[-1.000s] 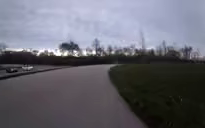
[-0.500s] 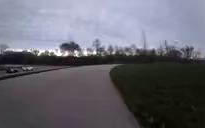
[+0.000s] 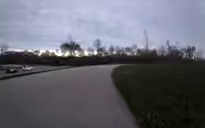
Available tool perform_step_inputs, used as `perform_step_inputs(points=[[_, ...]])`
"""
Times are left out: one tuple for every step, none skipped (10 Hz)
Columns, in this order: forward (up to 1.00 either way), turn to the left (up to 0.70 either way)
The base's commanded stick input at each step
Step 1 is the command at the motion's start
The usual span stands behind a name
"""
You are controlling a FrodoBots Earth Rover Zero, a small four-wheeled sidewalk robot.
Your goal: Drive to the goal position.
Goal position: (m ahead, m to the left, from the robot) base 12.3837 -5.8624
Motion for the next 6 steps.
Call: perform_step_inputs(points=[[1.0, 0.0], [1.0, 0.0], [1.0, 0.0], [1.0, 0.0], [1.0, 0.0], [1.0, 0.0]])
